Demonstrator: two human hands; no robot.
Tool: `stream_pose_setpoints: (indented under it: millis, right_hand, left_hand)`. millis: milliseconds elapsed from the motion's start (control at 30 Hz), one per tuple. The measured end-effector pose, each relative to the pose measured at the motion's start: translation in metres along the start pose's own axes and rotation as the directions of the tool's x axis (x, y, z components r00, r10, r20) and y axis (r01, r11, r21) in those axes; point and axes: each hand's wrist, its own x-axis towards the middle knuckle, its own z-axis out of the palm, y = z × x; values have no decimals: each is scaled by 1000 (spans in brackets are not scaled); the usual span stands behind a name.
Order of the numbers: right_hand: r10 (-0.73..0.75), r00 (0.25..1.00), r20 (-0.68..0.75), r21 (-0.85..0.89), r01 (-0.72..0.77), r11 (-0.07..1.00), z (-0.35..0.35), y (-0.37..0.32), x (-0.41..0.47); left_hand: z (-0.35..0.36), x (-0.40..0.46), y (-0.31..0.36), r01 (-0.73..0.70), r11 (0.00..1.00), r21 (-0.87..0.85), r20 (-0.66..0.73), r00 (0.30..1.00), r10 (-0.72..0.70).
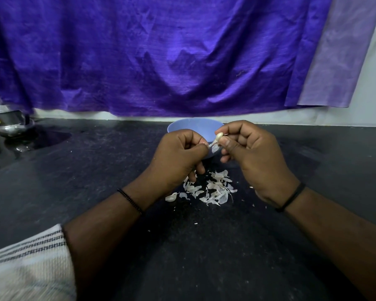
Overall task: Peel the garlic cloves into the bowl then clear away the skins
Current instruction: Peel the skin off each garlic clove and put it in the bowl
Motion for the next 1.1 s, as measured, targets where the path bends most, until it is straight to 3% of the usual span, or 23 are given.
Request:
stream_pose_setpoints:
  millis: [333, 800, 1100]
  right_hand:
    - [103, 994, 32, 189, -107, 976, -2, -1, 1]
    - [204, 976, 70, 487, -212, 847, -3, -3, 2]
    - [242, 966, 95, 355, -260, 898, -4, -2, -2]
  left_hand:
    - [1, -1, -1, -16, 1000, 21, 9, 1000, 16]
    - [3, -5, -2, -5, 995, 101, 66, 998, -1]
    - [2, -3, -7, -92, 947, 309, -29, 994, 106]
